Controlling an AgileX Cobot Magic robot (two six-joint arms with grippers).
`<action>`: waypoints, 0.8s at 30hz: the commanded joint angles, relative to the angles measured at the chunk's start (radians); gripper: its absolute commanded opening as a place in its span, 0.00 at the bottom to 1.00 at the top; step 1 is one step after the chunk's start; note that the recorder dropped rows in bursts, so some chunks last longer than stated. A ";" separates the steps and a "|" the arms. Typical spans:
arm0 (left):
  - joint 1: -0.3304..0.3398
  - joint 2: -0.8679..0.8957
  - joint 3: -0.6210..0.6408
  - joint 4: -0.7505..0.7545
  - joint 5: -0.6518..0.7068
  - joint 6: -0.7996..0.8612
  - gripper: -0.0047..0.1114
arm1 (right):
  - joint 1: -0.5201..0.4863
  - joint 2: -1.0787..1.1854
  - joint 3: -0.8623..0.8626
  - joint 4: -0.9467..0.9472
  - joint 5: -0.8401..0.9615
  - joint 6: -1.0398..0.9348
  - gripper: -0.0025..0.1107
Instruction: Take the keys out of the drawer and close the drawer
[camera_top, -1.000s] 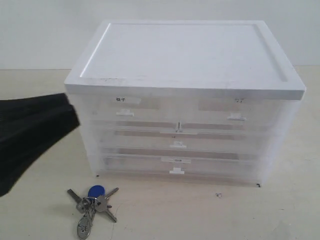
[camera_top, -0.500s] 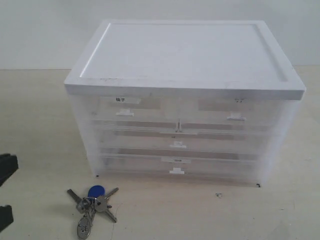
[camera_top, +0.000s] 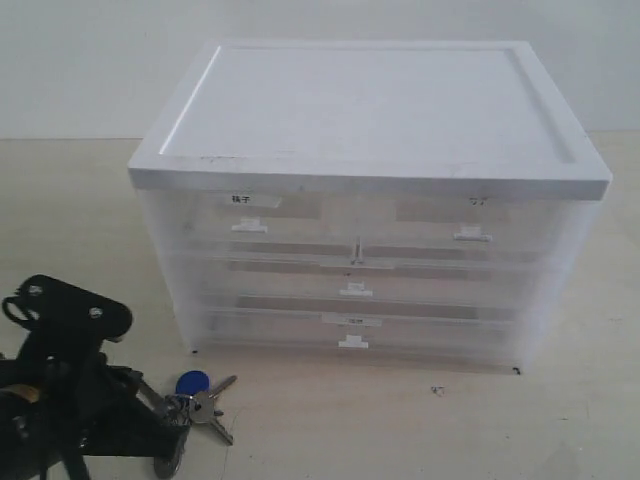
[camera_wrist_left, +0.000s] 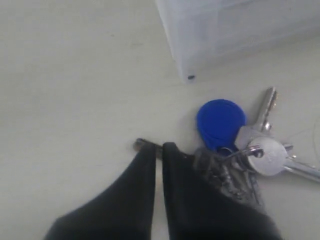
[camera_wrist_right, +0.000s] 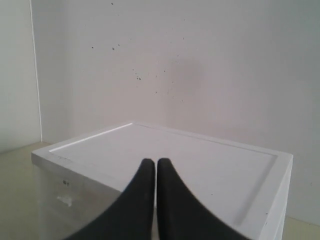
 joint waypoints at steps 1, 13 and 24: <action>0.084 0.136 -0.078 0.316 0.135 -0.263 0.08 | -0.002 -0.003 0.002 -0.020 0.005 0.009 0.02; 0.073 0.195 -0.220 0.529 0.344 -0.426 0.08 | -0.002 -0.003 0.002 -0.057 -0.032 0.040 0.02; -0.059 0.304 -0.399 0.529 0.387 -0.443 0.08 | -0.002 -0.003 0.002 -0.061 -0.032 0.040 0.02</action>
